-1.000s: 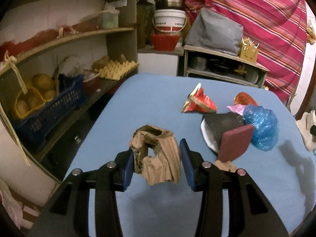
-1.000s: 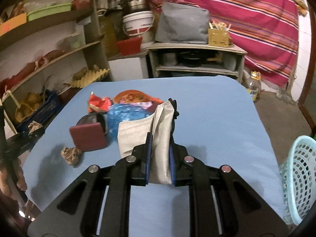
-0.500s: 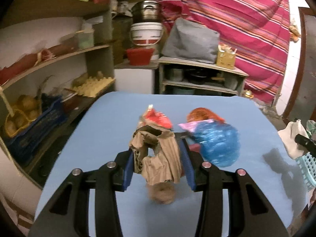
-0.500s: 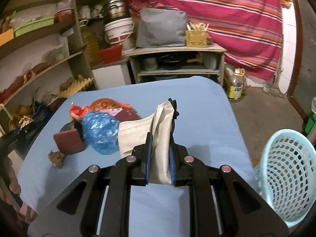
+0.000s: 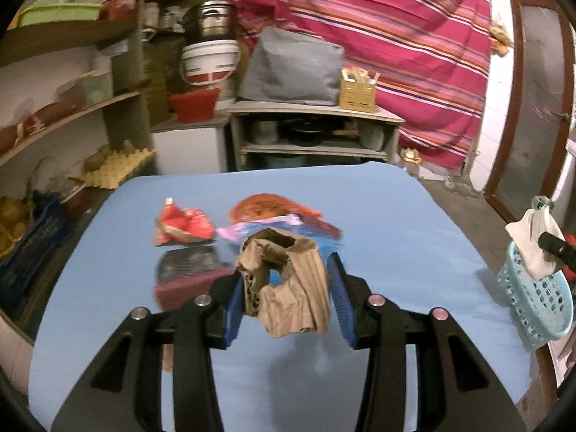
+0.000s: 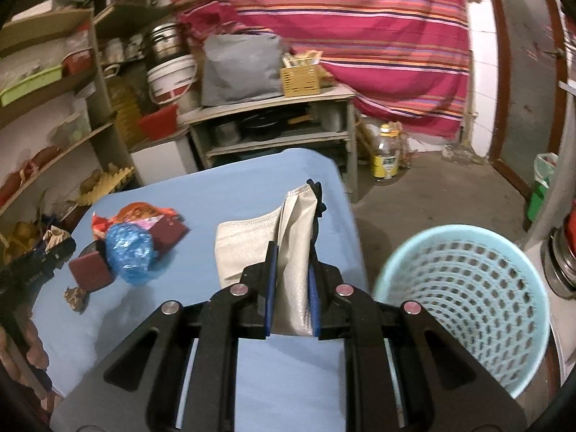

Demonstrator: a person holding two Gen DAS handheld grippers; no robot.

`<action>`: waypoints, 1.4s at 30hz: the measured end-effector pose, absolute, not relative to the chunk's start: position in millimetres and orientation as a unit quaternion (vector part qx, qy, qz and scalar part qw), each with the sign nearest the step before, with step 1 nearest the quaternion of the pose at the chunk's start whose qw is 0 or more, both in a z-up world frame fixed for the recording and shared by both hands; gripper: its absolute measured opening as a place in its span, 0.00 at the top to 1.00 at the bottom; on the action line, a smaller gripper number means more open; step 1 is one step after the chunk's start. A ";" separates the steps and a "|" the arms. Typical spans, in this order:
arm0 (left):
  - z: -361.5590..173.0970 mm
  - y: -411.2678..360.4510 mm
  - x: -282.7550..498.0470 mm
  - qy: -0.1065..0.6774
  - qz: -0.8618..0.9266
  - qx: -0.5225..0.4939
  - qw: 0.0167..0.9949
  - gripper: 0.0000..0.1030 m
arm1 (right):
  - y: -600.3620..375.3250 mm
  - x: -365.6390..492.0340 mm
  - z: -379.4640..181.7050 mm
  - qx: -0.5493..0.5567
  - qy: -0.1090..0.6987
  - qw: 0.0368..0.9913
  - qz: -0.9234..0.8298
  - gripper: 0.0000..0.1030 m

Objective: Collect trash
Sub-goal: 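Carry the paper and cloth over the basket and open both tools to drop them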

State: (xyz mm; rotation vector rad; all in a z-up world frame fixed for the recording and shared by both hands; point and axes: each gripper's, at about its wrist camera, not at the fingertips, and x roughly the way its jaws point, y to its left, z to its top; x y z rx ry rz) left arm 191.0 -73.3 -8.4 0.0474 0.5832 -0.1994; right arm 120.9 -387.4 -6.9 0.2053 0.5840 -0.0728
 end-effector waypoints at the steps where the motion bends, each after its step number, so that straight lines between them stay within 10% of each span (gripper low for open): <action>1: -8.5 -82.5 190.0 0.286 -0.105 0.026 0.952 0.58 | -397.1 115.3 -5.7 0.105 0.285 0.952 -0.043 0.85; 23: -27.3 -279.8 172.9 0.297 -0.243 0.069 0.921 0.58 | -552.2 53.7 -52.6 0.128 0.336 0.916 -0.175 0.84; 42: -22.2 -378.1 159.6 0.296 -0.305 0.095 0.900 0.58 | -563.2 42.2 -54.2 0.129 0.363 0.902 -0.193 0.21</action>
